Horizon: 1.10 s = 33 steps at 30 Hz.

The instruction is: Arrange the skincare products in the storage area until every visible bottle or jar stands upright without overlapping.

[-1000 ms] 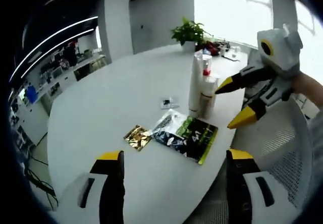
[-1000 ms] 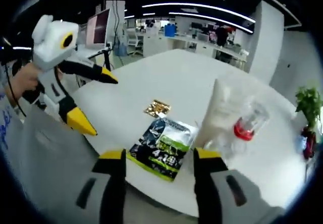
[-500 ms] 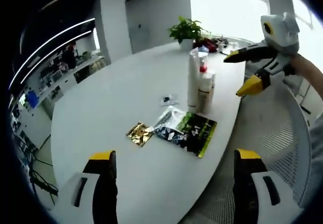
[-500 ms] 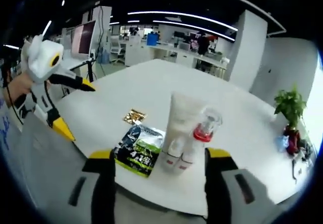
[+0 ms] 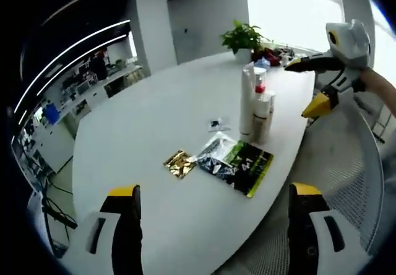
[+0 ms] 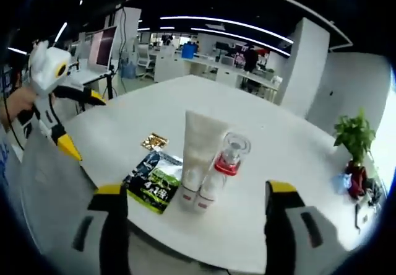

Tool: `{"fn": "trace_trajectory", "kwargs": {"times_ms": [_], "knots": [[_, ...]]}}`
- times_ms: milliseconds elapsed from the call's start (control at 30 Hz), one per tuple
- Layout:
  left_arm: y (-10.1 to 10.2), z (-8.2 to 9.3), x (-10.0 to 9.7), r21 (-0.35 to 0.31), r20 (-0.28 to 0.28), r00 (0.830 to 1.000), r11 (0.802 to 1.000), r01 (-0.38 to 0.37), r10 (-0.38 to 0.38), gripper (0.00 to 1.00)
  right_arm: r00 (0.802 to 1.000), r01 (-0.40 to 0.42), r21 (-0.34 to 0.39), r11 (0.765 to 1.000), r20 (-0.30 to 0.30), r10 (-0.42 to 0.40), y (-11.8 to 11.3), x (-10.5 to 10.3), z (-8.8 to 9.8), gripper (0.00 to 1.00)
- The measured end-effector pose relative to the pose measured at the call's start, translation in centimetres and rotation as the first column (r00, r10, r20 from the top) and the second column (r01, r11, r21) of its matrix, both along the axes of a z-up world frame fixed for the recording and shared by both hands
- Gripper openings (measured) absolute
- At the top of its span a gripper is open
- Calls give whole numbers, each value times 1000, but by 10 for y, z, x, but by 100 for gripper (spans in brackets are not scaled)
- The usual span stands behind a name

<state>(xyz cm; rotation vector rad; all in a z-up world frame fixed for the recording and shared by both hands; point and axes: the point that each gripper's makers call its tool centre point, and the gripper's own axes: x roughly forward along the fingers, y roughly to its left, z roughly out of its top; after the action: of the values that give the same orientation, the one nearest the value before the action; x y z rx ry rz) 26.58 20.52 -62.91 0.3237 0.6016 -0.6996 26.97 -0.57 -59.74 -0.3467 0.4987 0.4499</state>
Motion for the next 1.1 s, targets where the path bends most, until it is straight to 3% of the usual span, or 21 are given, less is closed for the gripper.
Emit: {"fn": "trace_trajectory", "kwargs": {"times_ms": [133,400,633,800,933,1100], "knots": [[6,-1,-1,-8,5,998,998,-58,58,97,1000,-15,17,1000,17,14,-5,0,0,99],[5,-3,-7,-10,17,992,992,-123,124,97,997,-70,50,996,29,69,-12,-6,-5,100],[3,-6,-14,-12,9,988,988,-154,154,97,995,-102,128,986,-1,103,-12,-15,-18,100],[0,-5,-17,-32,-10,986,985,-169,168,97,992,-124,224,967,24,122,-6,-18,-15,100],[2,0,-16,-36,15,980,980,-196,197,97,991,-132,209,969,13,133,-4,-19,-22,100],[6,-5,-15,-16,6,976,976,-219,219,97,989,-146,235,961,26,144,-3,-20,-19,100]]}}
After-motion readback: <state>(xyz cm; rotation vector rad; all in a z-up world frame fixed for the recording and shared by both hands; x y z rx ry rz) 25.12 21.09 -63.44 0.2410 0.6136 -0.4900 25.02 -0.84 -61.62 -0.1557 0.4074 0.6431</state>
